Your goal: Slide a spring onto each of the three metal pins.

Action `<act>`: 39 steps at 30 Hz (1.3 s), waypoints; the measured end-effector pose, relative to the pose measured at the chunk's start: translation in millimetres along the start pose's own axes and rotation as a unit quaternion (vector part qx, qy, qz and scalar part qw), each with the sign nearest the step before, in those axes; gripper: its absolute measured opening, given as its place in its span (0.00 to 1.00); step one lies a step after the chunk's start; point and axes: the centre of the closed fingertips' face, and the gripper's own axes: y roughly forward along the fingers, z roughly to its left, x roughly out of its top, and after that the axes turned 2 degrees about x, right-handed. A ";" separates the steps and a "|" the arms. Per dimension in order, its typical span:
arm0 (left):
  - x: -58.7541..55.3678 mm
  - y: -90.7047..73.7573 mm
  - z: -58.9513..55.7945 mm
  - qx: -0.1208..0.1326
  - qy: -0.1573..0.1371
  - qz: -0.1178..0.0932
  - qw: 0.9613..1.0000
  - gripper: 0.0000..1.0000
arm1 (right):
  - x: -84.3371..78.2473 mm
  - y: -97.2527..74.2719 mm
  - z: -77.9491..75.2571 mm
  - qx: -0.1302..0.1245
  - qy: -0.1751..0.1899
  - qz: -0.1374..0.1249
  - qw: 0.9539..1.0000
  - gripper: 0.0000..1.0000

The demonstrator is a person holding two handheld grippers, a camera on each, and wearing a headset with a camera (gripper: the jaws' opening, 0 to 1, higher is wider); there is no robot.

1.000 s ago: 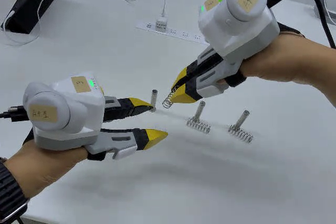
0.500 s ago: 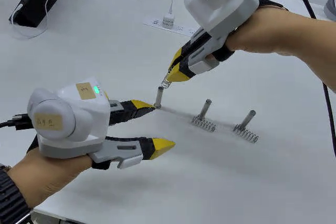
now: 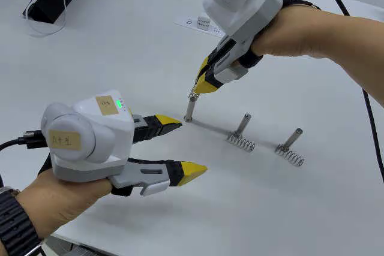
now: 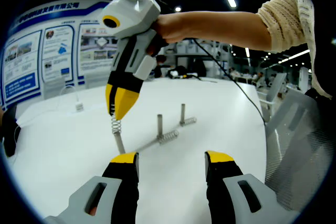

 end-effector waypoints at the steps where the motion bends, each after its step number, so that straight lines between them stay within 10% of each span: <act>1: -0.4 0.0 -0.1 0.000 0.000 0.000 1.000 0.51 | -0.5 1.0 -0.8 0.000 0.001 0.002 1.000 0.12; 39: -7.7 -2.0 5.0 -0.003 -0.014 0.008 1.000 0.51 | -21.2 51.2 2.7 0.014 0.026 0.036 0.999 0.16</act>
